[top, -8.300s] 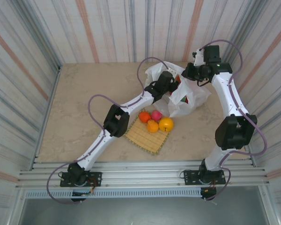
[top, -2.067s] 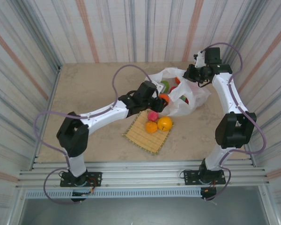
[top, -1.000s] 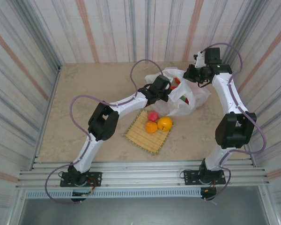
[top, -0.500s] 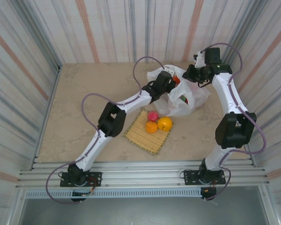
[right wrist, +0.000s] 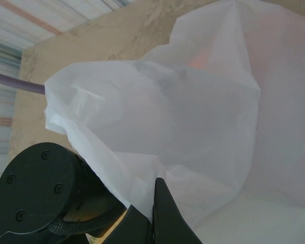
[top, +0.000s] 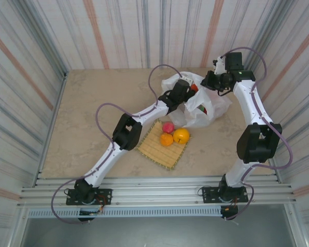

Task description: Place the fruits into the plastic bag

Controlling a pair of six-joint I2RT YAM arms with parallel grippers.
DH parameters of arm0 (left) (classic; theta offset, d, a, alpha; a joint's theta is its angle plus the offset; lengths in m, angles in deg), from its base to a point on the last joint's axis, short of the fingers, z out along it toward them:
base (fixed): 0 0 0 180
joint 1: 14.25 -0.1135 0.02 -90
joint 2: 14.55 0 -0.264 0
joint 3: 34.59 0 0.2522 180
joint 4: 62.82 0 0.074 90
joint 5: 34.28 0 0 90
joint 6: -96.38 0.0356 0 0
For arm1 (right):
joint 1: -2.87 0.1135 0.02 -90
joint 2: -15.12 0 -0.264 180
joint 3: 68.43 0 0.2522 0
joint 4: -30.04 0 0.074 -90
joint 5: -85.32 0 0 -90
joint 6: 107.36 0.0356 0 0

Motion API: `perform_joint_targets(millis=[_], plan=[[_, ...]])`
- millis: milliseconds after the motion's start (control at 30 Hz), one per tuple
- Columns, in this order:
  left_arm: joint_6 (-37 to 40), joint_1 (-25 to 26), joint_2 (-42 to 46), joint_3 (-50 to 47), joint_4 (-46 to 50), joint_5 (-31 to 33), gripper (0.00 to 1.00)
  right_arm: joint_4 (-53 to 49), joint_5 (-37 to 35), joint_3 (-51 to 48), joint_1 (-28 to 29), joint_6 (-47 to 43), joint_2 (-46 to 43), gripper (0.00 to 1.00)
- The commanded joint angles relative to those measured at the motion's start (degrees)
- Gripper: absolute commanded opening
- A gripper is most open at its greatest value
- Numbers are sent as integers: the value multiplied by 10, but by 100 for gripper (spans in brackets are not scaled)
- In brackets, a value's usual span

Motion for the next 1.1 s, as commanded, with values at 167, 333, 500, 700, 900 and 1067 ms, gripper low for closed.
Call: perform_joint_targets(millis=[167,333,500,700,900,1067], plan=[[-18,-7,24,-9,-7,-42,80,-2,13,8,-2,3,1,0],[-30,-5,83,-83,-19,-67,80,-2,10,5,-4,2,-3,0],[-30,4,174,-207,-44,-86,79,-1,11,5,-7,3,-5,0],[-37,16,290,-379,-70,-95,76,-2,9,4,-11,1,-8,0],[-33,26,395,-507,-78,-116,76,2,9,-6,-12,2,-10,0],[-31,34,472,-590,-61,-121,75,3,8,-6,-12,1,-14,0]])
